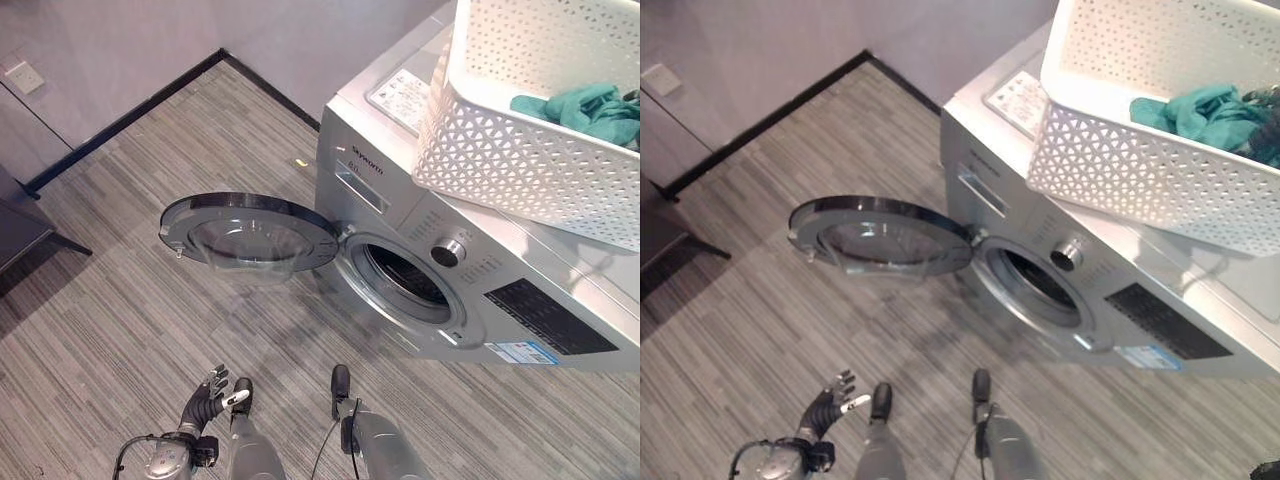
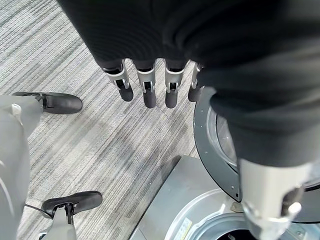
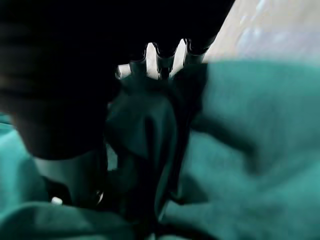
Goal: Grab the laundry basket,head to the washer,open it,put in the laundry and shut it.
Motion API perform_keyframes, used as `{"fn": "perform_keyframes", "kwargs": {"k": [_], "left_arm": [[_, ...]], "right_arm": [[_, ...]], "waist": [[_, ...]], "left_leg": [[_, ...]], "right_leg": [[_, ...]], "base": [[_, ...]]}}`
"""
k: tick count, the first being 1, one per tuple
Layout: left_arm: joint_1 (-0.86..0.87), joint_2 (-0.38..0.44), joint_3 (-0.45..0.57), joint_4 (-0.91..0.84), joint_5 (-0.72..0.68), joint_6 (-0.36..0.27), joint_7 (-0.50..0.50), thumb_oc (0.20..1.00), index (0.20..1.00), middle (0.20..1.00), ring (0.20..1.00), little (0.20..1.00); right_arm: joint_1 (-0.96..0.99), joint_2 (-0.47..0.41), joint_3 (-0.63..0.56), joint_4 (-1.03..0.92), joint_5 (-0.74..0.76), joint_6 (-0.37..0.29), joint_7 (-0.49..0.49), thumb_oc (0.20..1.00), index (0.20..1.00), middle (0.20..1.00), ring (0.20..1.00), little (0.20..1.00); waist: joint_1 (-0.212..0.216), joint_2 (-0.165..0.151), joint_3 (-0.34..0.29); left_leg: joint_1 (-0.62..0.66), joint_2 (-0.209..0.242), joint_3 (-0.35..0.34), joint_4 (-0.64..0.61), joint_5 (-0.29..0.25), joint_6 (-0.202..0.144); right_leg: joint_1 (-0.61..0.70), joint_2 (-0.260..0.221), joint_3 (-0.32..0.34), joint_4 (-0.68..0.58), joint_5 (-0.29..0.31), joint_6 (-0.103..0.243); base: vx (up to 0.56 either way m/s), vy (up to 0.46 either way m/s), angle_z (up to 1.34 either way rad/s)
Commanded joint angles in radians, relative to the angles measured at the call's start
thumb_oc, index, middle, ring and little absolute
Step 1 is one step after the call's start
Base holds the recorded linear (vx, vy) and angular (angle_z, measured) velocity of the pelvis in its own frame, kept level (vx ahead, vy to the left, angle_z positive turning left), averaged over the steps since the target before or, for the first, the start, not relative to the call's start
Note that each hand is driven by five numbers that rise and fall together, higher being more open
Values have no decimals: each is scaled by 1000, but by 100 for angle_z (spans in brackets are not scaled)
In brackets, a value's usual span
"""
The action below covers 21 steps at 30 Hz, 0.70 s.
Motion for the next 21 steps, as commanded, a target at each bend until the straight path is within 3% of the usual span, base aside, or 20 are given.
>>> {"fn": "perform_keyframes", "kwargs": {"k": [1,8,14,21], "left_arm": [[-54,39,6,-71,10,-24,-16,1000,1000,1000,1000,1000],[-56,47,-1,-95,10,-19,-17,1000,1000,1000,1000,1000],[-58,39,-21,-111,13,-21,-22,1000,1000,1000,1000,1000],[-74,27,-43,-97,2,-34,-11,1000,1000,1000,1000,1000]], "right_arm": [[-10,-33,11,25,-39,12,1,1000,1000,1000,1000,1000],[76,1,0,-73,-32,28,51,1000,1000,1000,1000,1000],[261,-12,-9,-302,50,54,155,1000,1000,1000,1000,1000],[212,-2,25,-348,151,53,148,1000,1000,1000,1000,1000]], "waist": [[15,-33,53],[26,-22,72],[29,-23,92],[30,-29,89]], "left_leg": [[157,6,-46,4,402,23],[135,0,-52,3,402,25],[120,-3,-54,3,386,26],[122,0,-50,3,380,23]], "right_leg": [[13,-56,75,113,-158,79],[-12,-61,73,119,-154,80],[-31,-66,66,133,-154,83],[-42,-65,69,142,-149,85]], "base": [[0,0,0],[0,0,0],[1,1,2],[0,0,0]]}}
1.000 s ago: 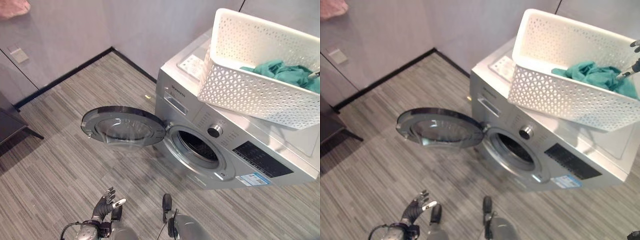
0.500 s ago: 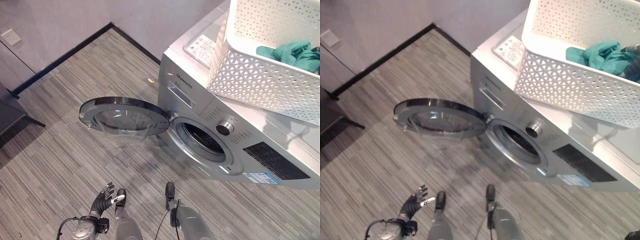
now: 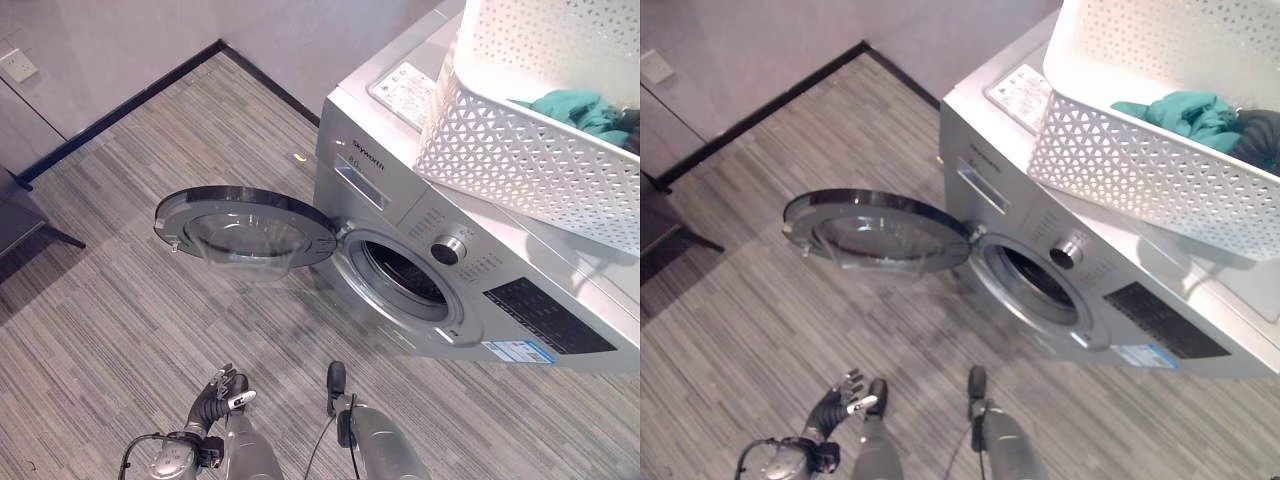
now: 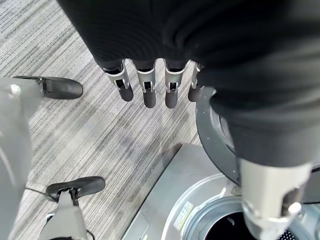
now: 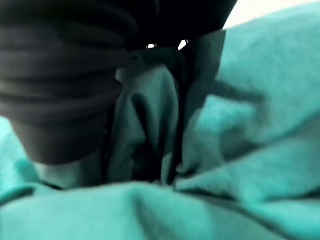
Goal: Grab the laundry basket,head to the washer,open it,put in the laundry and shut it.
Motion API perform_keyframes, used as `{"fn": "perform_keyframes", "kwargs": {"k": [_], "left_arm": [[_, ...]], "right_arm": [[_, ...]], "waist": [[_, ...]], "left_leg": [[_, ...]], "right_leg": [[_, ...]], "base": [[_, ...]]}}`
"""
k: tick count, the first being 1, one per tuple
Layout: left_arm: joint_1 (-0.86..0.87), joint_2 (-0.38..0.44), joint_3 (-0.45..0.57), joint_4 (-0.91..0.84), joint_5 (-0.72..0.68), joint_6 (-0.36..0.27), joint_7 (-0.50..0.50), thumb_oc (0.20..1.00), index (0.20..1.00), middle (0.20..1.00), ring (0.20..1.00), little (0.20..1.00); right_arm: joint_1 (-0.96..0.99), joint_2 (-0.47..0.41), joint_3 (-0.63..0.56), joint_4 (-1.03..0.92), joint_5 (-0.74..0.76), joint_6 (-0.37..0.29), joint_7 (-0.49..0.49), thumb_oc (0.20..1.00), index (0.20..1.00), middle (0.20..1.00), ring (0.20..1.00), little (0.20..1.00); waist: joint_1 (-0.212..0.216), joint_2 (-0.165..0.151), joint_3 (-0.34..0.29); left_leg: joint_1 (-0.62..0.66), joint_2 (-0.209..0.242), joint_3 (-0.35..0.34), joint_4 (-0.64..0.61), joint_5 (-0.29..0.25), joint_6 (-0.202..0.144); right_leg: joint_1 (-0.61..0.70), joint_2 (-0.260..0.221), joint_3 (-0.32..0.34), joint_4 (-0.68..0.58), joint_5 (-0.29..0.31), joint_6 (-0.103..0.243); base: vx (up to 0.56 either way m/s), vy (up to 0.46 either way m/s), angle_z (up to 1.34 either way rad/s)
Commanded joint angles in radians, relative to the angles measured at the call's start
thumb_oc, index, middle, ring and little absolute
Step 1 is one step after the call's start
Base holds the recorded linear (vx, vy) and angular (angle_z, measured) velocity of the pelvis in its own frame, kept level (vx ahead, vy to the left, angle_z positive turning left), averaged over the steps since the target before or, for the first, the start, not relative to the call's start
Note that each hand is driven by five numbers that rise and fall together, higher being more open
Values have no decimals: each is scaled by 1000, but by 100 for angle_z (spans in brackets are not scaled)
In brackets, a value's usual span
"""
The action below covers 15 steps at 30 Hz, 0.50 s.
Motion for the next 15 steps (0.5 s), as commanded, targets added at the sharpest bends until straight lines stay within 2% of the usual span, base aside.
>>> {"fn": "perform_keyframes", "kwargs": {"k": [1,4,6,8,10,11,12,13,14,15], "left_arm": [[-84,27,9,-66,1,-37,-5,1000,1000,1000,1000,1000],[-94,28,14,-65,-9,-41,4,1000,1000,1000,1000,1000],[-102,31,17,-59,-9,-37,4,1000,1000,1000,1000,1000],[-102,46,24,-65,-10,-21,-3,1000,1000,1000,1000,1000],[-102,53,27,-69,0,-8,-12,1000,1000,1000,1000,1000],[-102,53,27,-69,0,-8,-12,1000,1000,1000,1000,1000],[-110,55,26,-70,15,0,-20,1000,1000,1000,1000,1000],[-117,59,23,-71,14,5,-26,1000,1000,1000,1000,1000],[-137,62,18,-53,41,4,-25,1000,1000,1000,1000,1000],[-151,49,0,-46,43,1,-22,1000,1000,1000,1000,1000]], "right_arm": [[47,106,131,17,89,-5,-10,1000,1000,1000,1000,1000],[-39,141,159,68,102,-9,-31,1000,1000,1000,1000,1000],[-73,160,165,100,90,-5,-43,1000,1000,1000,1000,1000],[-89,159,154,115,77,-4,-55,1000,1000,1000,1000,1000],[-85,159,124,142,66,1,-64,1000,1000,1000,1000,1000],[-85,159,124,142,66,1,-64,1000,1000,1000,1000,1000],[-48,148,82,183,51,8,-75,1000,1000,1000,1000,1000],[-47,141,72,196,38,16,-76,1000,1000,1000,1000,1000],[6,124,26,179,20,17,-87,1000,1000,1000,1000,1000],[37,128,-3,169,30,16,-98,1000,1000,1000,1000,1000]], "waist": [[30,-21,92],[39,-35,95],[46,-57,105],[66,-89,133],[74,-123,161],[74,-123,160],[70,-135,177],[70,-133,181],[99,-121,143],[98,-123,142]], "left_leg": [[154,-4,-46,4,384,25],[153,-2,-49,32,399,30],[110,-6,-67,150,395,43],[32,-54,-119,317,400,78],[-54,-98,-127,517,341,131],[-55,-98,-127,518,340,130],[-69,-83,-38,561,225,157],[-75,-113,12,515,146,157],[-175,-318,74,312,-4,156],[-154,-337,83,266,-50,181]], "right_leg": [[11,-65,81,88,-119,98],[22,-54,96,80,-121,85],[61,-47,109,62,-131,63],[125,-35,114,36,-135,33],[175,-35,114,21,-139,10],[175,-35,113,22,-140,10],[234,-40,90,-6,-154,13],[257,-48,78,-22,-162,21],[330,-32,90,-75,-176,61],[360,-31,88,-68,-186,78]], "base": [[0,0,0],[-1,-40,-2],[27,-163,-3],[59,-290,20],[75,-289,25],[161,-302,32],[178,-168,52],[432,-40,179],[416,157,150],[414,205,141]]}}
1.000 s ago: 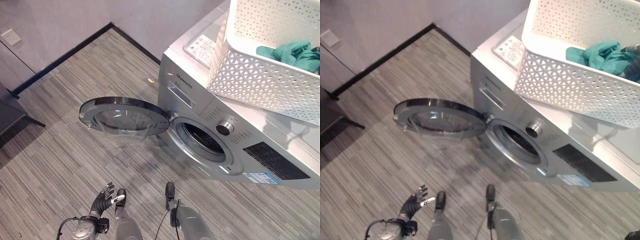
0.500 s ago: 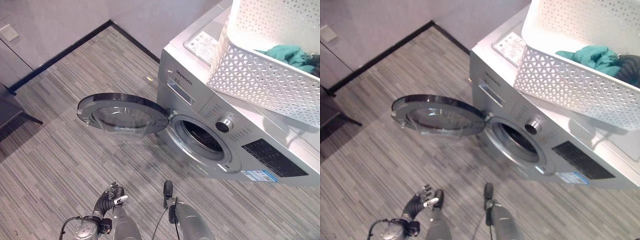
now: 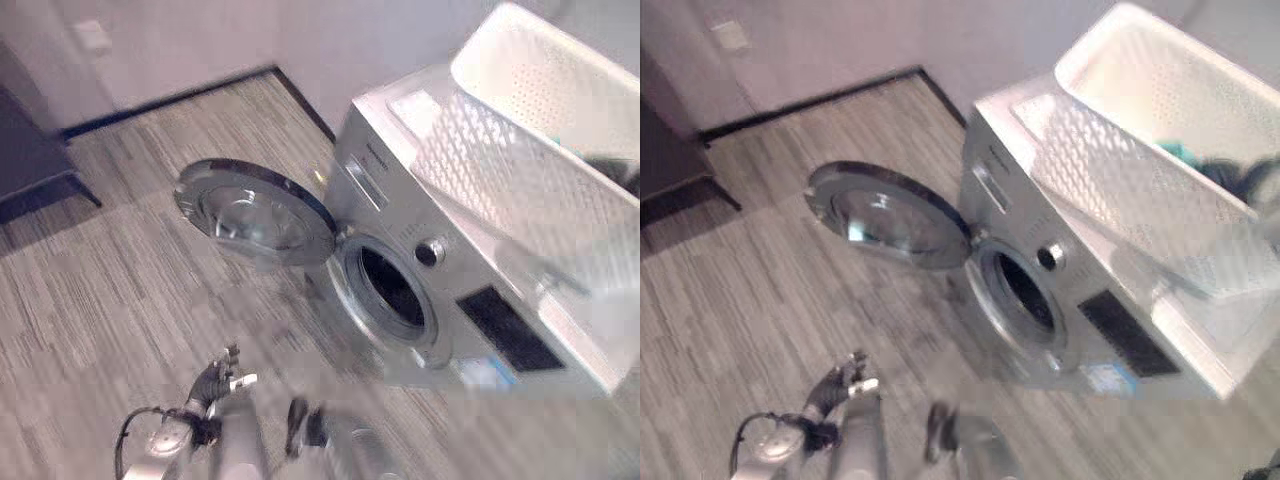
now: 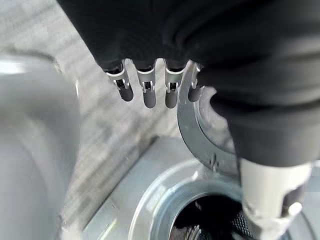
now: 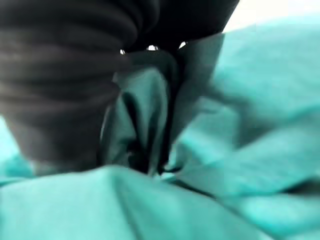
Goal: Grab the laundry basket,head to the washer,open it,put in the laundry and shut it.
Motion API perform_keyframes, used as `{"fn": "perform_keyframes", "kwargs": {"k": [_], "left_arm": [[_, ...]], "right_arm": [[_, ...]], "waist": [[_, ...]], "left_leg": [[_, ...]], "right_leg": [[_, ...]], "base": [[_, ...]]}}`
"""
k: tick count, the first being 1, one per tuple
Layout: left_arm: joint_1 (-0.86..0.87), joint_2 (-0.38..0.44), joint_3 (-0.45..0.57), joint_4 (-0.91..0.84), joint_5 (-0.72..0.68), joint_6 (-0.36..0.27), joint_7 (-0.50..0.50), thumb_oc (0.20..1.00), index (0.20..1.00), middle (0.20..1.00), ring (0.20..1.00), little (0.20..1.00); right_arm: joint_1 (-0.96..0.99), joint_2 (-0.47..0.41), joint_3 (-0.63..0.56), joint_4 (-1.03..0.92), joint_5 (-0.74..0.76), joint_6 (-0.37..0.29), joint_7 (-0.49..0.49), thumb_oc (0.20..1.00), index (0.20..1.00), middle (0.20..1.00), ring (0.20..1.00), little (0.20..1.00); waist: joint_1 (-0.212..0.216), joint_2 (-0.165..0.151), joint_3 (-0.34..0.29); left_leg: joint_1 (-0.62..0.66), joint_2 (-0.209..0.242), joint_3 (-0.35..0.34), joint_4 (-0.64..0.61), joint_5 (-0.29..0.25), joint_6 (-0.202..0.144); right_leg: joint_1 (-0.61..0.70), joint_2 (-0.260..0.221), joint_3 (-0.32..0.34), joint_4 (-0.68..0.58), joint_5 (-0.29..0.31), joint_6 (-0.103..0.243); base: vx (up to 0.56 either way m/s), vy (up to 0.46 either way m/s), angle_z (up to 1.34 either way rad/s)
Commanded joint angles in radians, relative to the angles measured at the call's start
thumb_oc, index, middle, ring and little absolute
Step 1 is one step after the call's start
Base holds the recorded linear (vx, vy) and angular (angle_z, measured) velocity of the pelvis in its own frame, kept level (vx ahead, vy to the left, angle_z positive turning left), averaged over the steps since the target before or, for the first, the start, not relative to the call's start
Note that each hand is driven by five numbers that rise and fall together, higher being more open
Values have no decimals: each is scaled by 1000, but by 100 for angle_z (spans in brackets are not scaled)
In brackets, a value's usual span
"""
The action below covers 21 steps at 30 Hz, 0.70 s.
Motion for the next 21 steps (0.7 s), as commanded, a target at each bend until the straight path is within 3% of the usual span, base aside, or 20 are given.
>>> {"fn": "perform_keyframes", "kwargs": {"k": [1,3,6,7,8,9,12,13,21], "left_arm": [[-45,-39,40,-52,37,-38,-4,1000,1000,1000,1000,1000],[-43,-35,34,-61,40,-37,-3,1000,1000,1000,1000,1000],[-40,-16,28,-65,48,-32,0,1000,1000,1000,1000,1000],[-42,-13,31,-63,48,-33,3,1000,1000,1000,1000,1000],[-42,-6,36,-69,47,-36,8,1000,1000,1000,1000,1000],[-42,-5,35,-69,45,-39,13,1000,1000,1000,1000,1000],[-45,-9,26,-66,39,-40,15,1000,1000,1000,1000,1000],[-37,-18,40,-66,30,-46,25,1000,1000,1000,1000,1000],[-27,-41,39,-18,40,-40,42,1000,1000,1000,1000,1000]], "right_arm": [[6,4,-44,-95,-13,-2,-39,1000,1000,1000,1000,1000],[40,25,-74,-125,-7,-6,-43,1000,1000,1000,1000,1000],[63,62,-108,-151,-15,-8,-43,1000,1000,1000,1000,1000],[62,81,-113,-143,-21,-8,-44,426,426,426,426,426],[48,101,-113,-136,-25,-10,-47,244,244,244,244,244],[35,119,-114,-127,-23,-12,-51,200,200,200,200,200],[34,121,-117,-115,-23,-19,-61,200,200,200,200,200],[14,154,-139,-82,-23,-24,-79,200,200,200,200,200],[-29,187,-170,-38,-12,-31,-149,200,200,200,200,200]], "waist": [[23,65,54],[30,54,52],[23,55,66],[18,64,64],[14,74,65],[15,83,65],[2,96,71],[7,81,68],[3,59,34]], "left_leg": [[193,-230,-79,-356,4,58],[229,-248,-94,-342,-40,89],[296,-236,-91,-355,-59,126],[314,-224,-90,-376,-59,129],[328,-206,-81,-398,-56,126],[332,-192,-75,-406,-56,122],[349,-198,-87,-405,-59,119],[335,-207,-57,-387,-75,113],[330,-187,-55,-404,-80,111]], "right_leg": [[227,-101,58,-189,-35,151],[242,-120,57,-131,-35,177],[187,-137,67,62,5,220],[165,-151,60,65,3,220],[149,-181,36,38,8,216],[133,-205,14,15,16,211],[138,-225,27,-37,29,200],[175,-248,-20,-139,63,206],[206,-224,0,-208,77,197]], "base": [[235,101,1],[212,81,-106],[122,36,-146],[52,7,-47],[34,-17,1],[30,-34,-47],[36,-25,-42],[-46,-8,25],[-27,-35,-2]]}}
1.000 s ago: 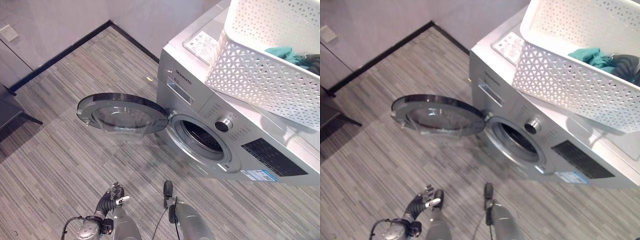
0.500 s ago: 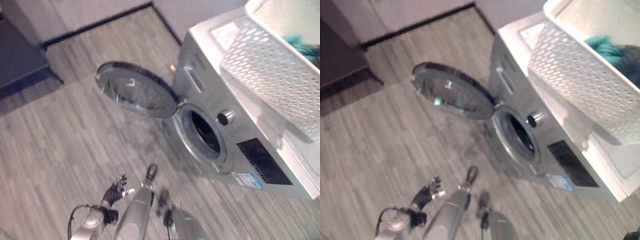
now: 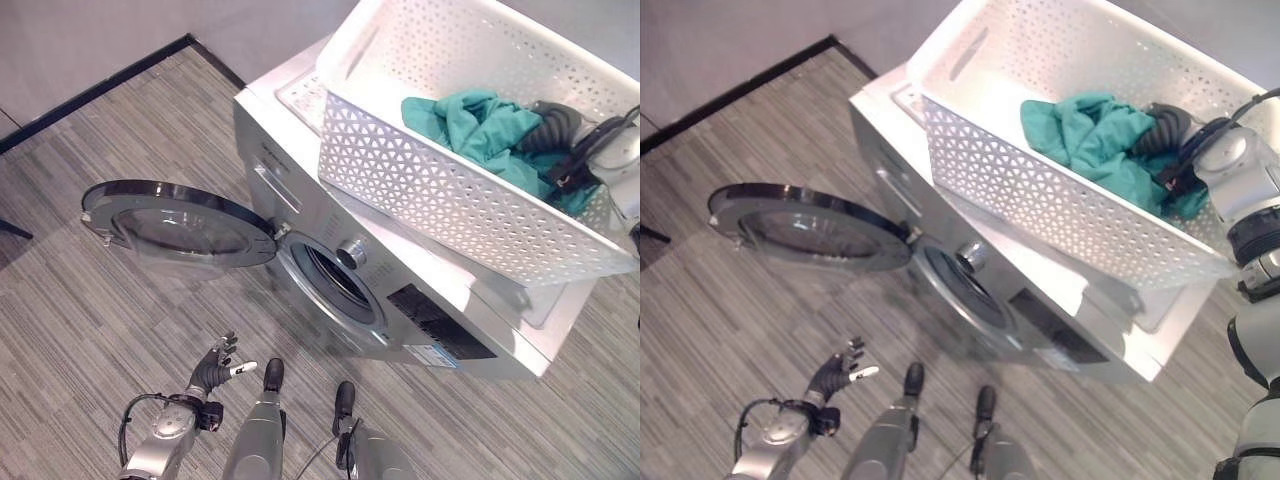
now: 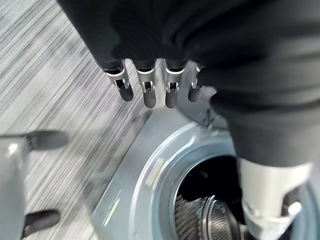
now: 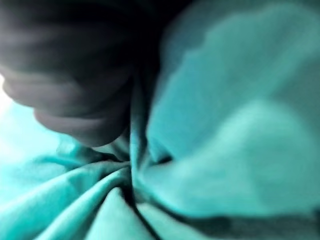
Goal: Grab the laundry basket,head to the washer,open it,put in the laundry and shut it.
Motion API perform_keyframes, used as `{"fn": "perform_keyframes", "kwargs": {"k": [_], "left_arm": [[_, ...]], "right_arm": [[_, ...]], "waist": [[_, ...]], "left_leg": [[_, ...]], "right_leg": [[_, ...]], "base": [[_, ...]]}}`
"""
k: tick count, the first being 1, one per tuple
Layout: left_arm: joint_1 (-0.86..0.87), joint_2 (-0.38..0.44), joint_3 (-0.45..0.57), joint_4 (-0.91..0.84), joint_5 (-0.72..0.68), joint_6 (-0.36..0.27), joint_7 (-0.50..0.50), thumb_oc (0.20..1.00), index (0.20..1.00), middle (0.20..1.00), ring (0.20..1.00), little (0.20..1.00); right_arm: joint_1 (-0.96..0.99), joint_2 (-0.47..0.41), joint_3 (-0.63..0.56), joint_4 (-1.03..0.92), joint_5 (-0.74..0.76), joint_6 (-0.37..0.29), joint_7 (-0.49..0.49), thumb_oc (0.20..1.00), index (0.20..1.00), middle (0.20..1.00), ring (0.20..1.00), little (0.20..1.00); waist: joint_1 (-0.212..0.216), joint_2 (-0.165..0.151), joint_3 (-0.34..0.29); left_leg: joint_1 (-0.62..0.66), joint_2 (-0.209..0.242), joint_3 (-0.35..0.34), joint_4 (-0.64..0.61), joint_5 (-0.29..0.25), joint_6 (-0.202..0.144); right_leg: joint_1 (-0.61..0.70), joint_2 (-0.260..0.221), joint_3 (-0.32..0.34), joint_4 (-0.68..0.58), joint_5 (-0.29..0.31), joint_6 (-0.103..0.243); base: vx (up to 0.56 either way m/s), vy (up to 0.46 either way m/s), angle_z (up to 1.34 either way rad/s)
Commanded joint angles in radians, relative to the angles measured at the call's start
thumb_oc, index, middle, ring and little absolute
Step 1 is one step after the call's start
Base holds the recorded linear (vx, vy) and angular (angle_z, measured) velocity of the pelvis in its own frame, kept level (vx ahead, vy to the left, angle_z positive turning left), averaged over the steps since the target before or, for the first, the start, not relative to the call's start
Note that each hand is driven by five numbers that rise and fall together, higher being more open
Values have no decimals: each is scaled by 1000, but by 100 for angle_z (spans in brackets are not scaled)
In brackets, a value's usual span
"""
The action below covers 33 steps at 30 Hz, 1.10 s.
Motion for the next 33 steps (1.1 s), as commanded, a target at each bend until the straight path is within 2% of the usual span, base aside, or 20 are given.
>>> {"fn": "perform_keyframes", "kwargs": {"k": [1,9,13,19,33], "left_arm": [[16,10,0,-24,9,-37,11,1000,1000,1000,1000,1000],[1,-4,-5,-3,21,-38,21,1000,1000,1000,1000,1000],[-6,-10,-8,17,21,-42,21,1000,1000,1000,1000,1000],[-19,-10,-16,59,31,-45,21,1000,1000,1000,1000,1000],[-41,-22,-10,106,47,-42,65,1000,1000,1000,1000,1000]], "right_arm": [[4,-2,32,73,3,10,-43,200,200,200,200,200],[-89,-26,-11,80,71,-23,-129,200,200,200,200,200],[-173,-46,-17,94,150,-48,-162,200,200,200,200,200],[-339,-71,-44,253,292,-80,-218,200,200,200,200,200],[-469,-82,-78,279,355,-119,-349,200,200,200,200,200]], "waist": [[0,-6,7],[-15,-13,-10],[-25,-17,-23],[-33,-28,-60],[-40,-44,-123]], "left_leg": [[-16,-10,4,36,-99,13],[12,-1,5,17,-99,7],[27,4,8,12,-101,6],[56,8,10,-7,-104,1],[117,8,3,-26,-118,-2]], "right_leg": [[9,-7,29,134,-127,29],[25,3,34,128,-139,21],[34,5,37,125,-142,21],[60,7,35,105,-142,22],[115,8,25,91,-153,23]], "base": [[0,0,0],[0,0,0],[1,4,-2],[13,0,-1],[29,1,2]]}}
